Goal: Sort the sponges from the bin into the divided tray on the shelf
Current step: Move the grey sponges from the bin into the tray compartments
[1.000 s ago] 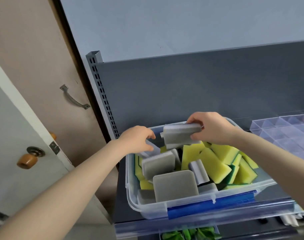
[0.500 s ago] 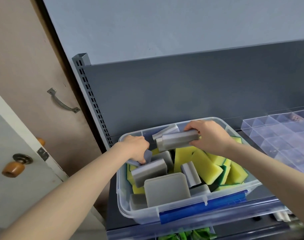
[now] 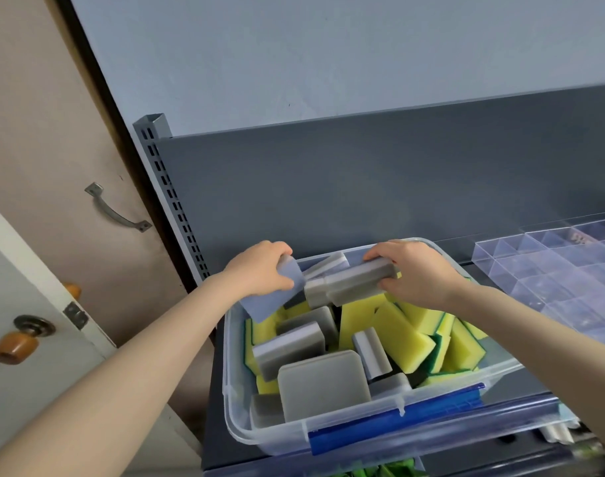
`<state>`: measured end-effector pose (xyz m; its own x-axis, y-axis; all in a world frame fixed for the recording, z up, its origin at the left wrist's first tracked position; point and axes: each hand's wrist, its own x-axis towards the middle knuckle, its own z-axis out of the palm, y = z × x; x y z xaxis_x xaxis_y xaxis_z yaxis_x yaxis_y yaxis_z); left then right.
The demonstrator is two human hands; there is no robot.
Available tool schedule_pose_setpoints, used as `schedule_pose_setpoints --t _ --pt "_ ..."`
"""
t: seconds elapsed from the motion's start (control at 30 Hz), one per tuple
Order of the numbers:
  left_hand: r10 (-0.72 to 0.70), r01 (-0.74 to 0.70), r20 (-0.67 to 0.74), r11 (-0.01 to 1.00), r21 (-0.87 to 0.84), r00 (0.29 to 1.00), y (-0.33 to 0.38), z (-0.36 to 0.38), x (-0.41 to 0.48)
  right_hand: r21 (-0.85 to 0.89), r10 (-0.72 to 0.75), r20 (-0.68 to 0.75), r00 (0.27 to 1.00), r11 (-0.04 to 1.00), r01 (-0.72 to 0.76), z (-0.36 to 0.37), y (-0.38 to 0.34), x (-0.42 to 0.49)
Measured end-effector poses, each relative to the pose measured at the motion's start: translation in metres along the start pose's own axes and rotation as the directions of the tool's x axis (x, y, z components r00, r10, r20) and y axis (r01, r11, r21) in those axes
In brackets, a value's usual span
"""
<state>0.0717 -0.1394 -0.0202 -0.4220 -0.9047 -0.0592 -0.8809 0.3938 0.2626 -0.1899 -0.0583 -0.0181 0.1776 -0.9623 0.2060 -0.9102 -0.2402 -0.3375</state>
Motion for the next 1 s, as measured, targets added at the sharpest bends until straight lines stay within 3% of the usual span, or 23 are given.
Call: schedule_pose_setpoints --t 0.2,0.53,0.7,0.8,1.0 --pt "-0.042 -0.007 -0.165 0.959 -0.282 0.985 0.003 -0.009 0.001 0.006 -0.016 -0.026 1.000 1.000 0.016 -0.006 -0.005 0.004" --pt "-0.045 -0.016 -0.185 0.949 -0.314 0.982 0.015 -0.003 0.001 0.078 -0.087 -0.120 0.989 0.992 0.097 -0.010 -0.007 0.008" --pt "-0.022 -0.024 -0.147 0.952 -0.305 0.989 0.023 0.008 0.002 0.063 0.027 0.165 0.986 0.997 -0.038 0.004 -0.004 0.011" --pt "-0.015 -0.026 -0.136 0.955 -0.296 0.991 0.026 0.012 0.002 0.182 0.109 0.247 0.963 0.971 -0.156 0.008 -0.005 0.011" --pt "-0.028 -0.010 -0.127 0.958 -0.288 0.991 0.026 0.012 0.002 -0.063 0.037 0.315 0.948 0.998 -0.018 0.005 -0.006 0.013"
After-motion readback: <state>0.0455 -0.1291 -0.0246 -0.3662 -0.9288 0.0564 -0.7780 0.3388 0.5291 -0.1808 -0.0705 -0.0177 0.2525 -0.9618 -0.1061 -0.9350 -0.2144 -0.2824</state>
